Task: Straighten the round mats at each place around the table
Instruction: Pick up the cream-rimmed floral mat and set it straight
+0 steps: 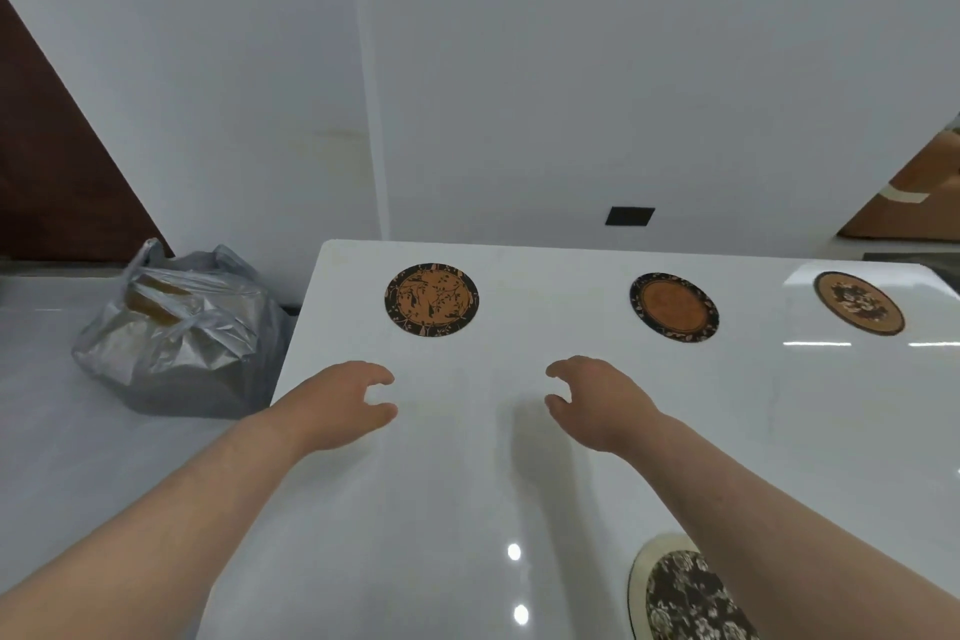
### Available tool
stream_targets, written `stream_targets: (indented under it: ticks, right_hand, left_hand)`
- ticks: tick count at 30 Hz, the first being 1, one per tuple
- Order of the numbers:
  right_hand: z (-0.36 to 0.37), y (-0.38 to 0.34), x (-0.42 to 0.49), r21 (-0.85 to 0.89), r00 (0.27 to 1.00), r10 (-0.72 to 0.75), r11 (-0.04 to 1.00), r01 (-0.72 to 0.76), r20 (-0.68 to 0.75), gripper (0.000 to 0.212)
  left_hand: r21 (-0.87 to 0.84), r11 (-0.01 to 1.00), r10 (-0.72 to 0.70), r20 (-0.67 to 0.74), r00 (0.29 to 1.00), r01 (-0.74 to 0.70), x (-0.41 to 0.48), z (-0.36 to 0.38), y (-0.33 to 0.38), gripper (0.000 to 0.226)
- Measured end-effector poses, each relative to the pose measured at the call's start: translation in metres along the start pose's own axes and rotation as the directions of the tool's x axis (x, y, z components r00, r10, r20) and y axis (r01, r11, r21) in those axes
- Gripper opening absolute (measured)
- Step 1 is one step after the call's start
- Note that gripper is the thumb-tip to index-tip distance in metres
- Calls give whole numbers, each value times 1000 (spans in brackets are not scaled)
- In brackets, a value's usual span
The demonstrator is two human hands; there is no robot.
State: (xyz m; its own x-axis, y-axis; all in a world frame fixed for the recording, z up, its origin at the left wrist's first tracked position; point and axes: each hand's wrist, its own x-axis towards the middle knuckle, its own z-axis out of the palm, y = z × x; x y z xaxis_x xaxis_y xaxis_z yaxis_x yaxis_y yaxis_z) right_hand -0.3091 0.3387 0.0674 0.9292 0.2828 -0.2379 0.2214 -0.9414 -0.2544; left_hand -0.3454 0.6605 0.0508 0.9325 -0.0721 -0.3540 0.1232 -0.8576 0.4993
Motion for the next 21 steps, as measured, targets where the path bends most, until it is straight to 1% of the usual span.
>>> stream_targets:
  ticks: [4, 8, 14, 21]
  right_hand:
    - [3, 8, -50, 4, 999, 37, 999, -37, 3, 49]
    - [-3, 13, -91, 21, 998, 57, 998, -56, -26, 49]
    - [-11, 27, -139, 48, 994, 90, 995, -87, -64, 49]
    - [-16, 54, -173, 30, 991, 124, 992, -122, -55, 49]
  left_hand:
    - [40, 999, 34, 6, 999, -35, -32, 9, 17, 51]
    - [55, 996, 72, 13, 997, -73, -59, 16, 38, 53]
    - [16, 993, 118, 28, 993, -119, -82, 37, 69, 52]
    - [9, 990, 141, 69, 988, -142, -97, 68, 103, 52]
